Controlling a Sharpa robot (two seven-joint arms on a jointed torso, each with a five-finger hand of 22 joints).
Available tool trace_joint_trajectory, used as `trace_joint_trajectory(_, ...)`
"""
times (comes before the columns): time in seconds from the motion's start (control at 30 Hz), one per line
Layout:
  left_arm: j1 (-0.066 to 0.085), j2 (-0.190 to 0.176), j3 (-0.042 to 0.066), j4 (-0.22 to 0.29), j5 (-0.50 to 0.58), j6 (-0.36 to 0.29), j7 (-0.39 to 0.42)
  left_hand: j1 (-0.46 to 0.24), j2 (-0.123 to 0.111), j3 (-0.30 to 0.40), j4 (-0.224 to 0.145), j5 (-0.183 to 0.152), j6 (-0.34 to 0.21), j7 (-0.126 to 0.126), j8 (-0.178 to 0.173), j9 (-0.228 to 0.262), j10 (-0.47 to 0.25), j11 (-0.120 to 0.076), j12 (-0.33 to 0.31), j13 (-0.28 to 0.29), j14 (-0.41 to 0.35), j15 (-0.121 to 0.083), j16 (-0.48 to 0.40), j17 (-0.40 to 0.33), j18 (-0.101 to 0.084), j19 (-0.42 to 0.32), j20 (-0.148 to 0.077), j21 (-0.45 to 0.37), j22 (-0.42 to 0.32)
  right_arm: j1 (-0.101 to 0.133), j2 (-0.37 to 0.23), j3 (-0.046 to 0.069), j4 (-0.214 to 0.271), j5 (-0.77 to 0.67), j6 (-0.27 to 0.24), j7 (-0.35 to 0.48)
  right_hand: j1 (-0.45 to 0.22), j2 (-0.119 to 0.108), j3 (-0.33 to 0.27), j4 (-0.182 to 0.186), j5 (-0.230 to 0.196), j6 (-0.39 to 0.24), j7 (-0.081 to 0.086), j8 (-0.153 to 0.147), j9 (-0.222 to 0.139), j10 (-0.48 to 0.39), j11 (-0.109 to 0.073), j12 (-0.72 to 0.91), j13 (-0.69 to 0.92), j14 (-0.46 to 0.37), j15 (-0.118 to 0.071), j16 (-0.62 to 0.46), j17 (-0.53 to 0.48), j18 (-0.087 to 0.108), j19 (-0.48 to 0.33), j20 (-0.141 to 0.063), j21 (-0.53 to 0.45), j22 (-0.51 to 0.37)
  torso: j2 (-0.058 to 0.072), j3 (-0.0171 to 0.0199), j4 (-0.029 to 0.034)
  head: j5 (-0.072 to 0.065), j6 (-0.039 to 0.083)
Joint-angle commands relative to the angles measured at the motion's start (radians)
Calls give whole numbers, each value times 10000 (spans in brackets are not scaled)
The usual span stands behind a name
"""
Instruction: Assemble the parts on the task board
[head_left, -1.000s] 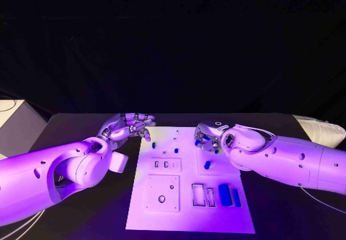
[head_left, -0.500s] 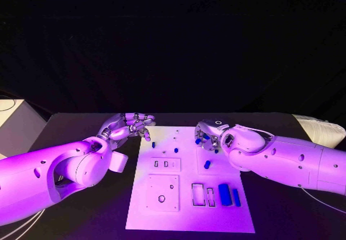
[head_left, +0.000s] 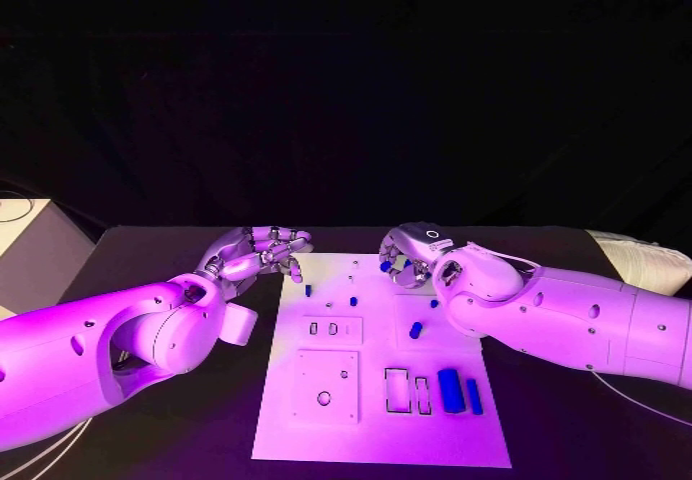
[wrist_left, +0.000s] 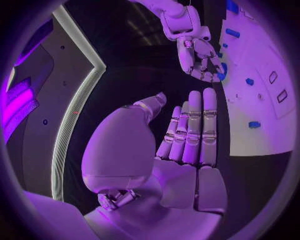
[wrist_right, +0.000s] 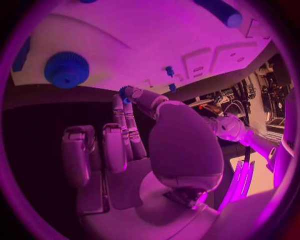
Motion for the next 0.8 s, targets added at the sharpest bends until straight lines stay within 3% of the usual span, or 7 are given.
trace_joint_trajectory(0.03,16,38,6,19,46,261,79,-69,8,45,-2,6,-13,125,-50,16,5,79,-34,7,-93,-4,61,16,122,-46,5,35,16,34,204,26,-206,24,-557,-264,259,382,32,-1,42,1,-34,69,360,340,-290,66,425,467,-52,13,-30,53,635,-70,11,1793,29,-5,11,-13,-13)
trace_joint_trajectory(0.47,43,124,8,40,47,332,77,-85,7,45,2,4,-18,129,-53,17,0,84,-37,7,-102,3,67,21,121,-62,10,51,26,24,1157,57,-1151,368,-562,34,247,382,37,-5,49,-12,-33,76,379,335,-290,64,436,457,-52,-10,-75,59,621,-71,-6,1766,72,1,8,41,-118)
trace_joint_trajectory(0.8,79,129,10,113,47,321,63,-95,3,41,4,3,-19,130,-53,18,-1,86,-38,7,-105,6,70,23,121,-68,12,56,30,-16,1530,52,-1615,394,-451,166,224,382,48,-13,69,-48,-21,83,414,315,-284,54,456,450,-49,-25,-102,65,607,-70,-21,1741,143,-40,74,61,-118)
